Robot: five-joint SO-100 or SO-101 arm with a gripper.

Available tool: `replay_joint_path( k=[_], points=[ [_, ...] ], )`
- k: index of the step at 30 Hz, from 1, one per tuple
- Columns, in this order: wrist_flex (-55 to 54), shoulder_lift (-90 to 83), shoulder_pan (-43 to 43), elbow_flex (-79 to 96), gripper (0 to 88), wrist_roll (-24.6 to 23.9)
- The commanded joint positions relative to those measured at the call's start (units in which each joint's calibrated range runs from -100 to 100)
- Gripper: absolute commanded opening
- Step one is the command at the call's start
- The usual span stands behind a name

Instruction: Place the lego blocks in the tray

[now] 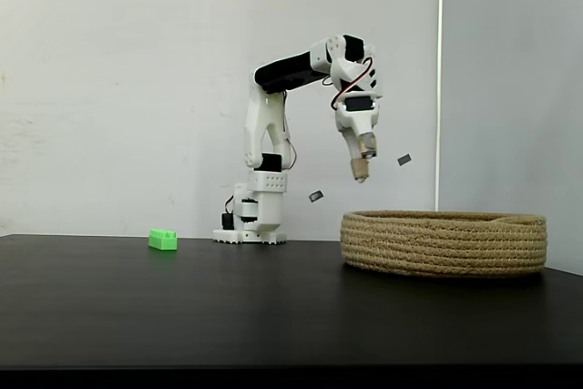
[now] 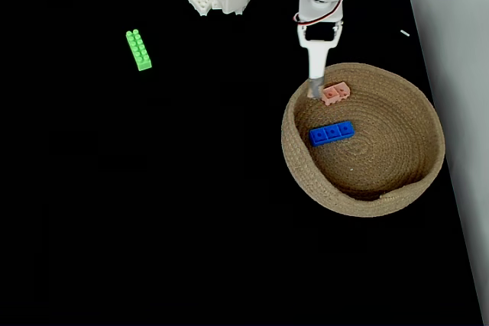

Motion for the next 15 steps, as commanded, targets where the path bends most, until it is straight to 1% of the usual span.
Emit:
replay_joint_path(
  k=[1,3,5,6,8,11,13,15],
  points=[
    [2.50,-9.67,14.64,9.66,45.1,6.45],
    [-9.25,-14.57,24.86,19.88,46.2,10.31],
    [-18.08,-16.72,32.77,25.71,47.4,11.77],
    [-18.91,-16.89,35.49,26.53,48.4,11.87],
    [-15.91,-16.81,39.78,25.62,49.6,11.09],
    [-13.33,-16.81,44.89,25.62,52.6,8.25],
    [-11.91,-16.64,48.11,27.81,53.4,8.35],
    [-11.33,-16.38,50.50,30.73,53.5,7.03]
  ],
)
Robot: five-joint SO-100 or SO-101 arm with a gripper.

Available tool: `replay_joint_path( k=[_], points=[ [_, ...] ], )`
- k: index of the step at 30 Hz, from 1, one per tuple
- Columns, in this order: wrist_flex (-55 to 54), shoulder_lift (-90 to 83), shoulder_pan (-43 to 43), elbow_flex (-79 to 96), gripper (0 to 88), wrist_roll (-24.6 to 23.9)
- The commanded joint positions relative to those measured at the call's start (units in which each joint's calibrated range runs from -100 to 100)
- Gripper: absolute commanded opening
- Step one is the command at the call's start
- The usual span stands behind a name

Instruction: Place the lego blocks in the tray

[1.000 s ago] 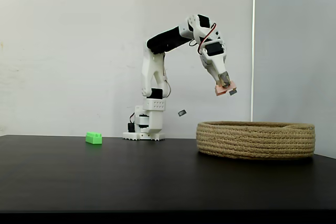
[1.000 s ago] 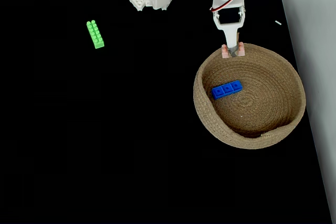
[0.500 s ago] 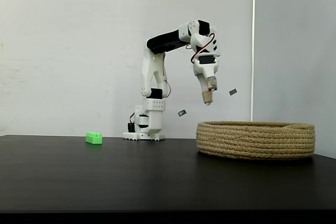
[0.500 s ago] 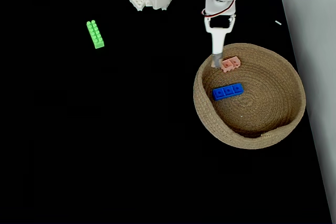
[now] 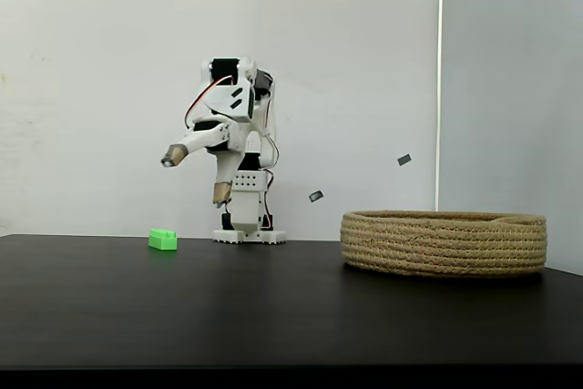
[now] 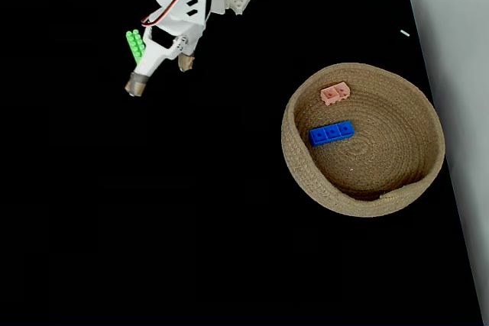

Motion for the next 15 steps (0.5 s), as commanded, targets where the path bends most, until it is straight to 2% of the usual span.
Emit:
replay_joint_path(
  k=[1,15],
  points=[
    [1.68,-2.63,6.05,3.74,53.5,-1.71],
    [-9.23,-7.36,20.97,26.08,54.0,3.86]
  ],
)
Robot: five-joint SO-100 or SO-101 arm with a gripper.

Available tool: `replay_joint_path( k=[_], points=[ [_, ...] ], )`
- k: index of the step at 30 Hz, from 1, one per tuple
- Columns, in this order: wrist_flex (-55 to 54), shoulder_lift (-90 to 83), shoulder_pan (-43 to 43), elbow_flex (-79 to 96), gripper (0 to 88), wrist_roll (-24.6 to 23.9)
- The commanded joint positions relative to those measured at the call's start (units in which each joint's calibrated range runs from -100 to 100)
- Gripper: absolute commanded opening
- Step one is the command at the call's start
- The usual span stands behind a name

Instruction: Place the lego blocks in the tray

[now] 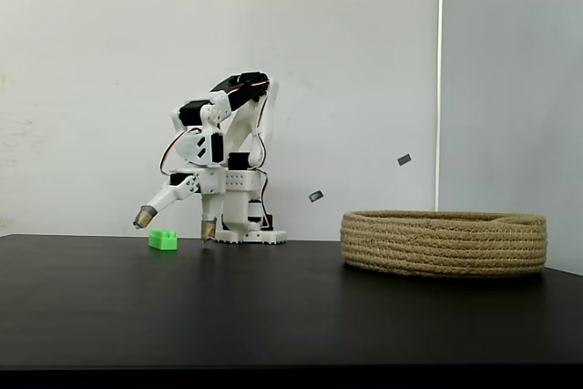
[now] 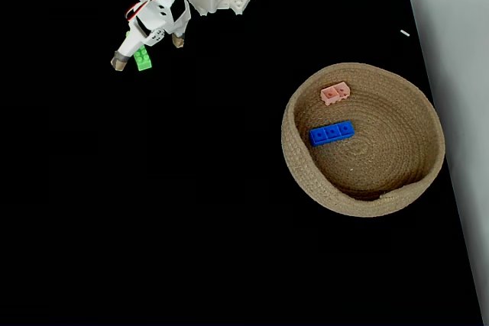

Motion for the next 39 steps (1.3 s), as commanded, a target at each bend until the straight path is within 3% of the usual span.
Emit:
replay_joint_path(
  k=[1,3,6,13,17,22,26,32,39],
  points=[
    [-3.41,-5.42,3.46,2.78,52.1,2.05],
    [-4.74,-6.88,3.71,4.42,39.0,3.22],
    [-5.99,-8.17,5.03,6.43,1.2,4.10],
    [-9.24,-9.89,4.04,9.62,0.1,3.52],
    [-4.24,-12.39,-1.89,3.42,0.1,0.44],
    [11.42,-10.84,-15.41,-20.66,0.1,-6.11],
    [18.00,-8.43,-28.52,-36.62,0.1,-11.33],
    [13.00,-5.68,-47.57,-44.46,0.2,-19.68],
    [1.34,0.08,-64.96,-44.01,0.2,-24.37]
  ],
)
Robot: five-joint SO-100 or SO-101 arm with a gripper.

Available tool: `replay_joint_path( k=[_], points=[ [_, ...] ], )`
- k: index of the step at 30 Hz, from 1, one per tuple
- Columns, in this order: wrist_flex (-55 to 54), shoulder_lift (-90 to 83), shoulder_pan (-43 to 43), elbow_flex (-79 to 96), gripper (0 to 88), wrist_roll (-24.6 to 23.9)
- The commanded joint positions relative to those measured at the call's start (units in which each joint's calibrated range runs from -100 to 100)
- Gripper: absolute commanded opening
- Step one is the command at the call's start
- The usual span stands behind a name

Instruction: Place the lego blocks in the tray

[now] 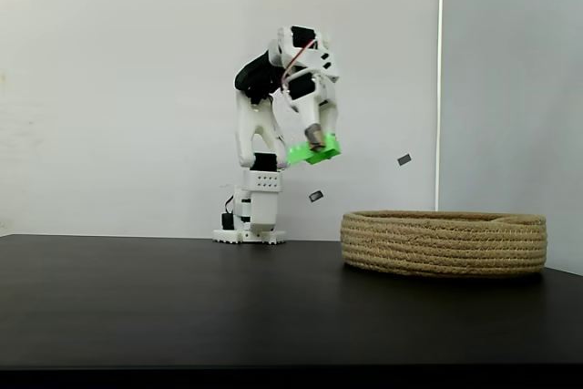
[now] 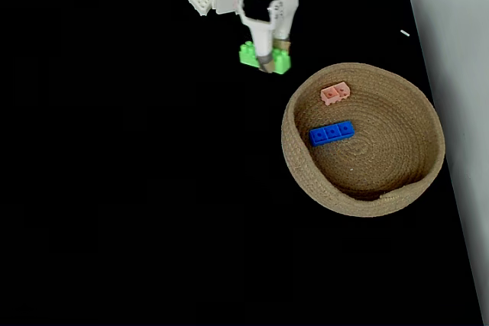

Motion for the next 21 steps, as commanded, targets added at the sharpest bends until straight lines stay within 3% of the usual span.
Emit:
replay_joint_path(
  k=[1,5,8,10,13,19,21],
  points=[
    [-7.89,2.39,-9.03,-3.34,0.2,-2.83],
    [-21.05,7.37,-11.76,-1.52,0.3,-4.64],
    [-31.46,9.78,-12.66,1.95,0.8,-1.95],
    [-39.79,9.95,-12.66,7.24,8.4,-0.54],
    [-40.38,10.55,-13.90,8.61,25.4,0.93],
    [-36.96,10.12,-14.31,9.33,43.4,0.68],
    [-33.13,9.69,-13.07,8.70,42.5,1.03]
  ],
)
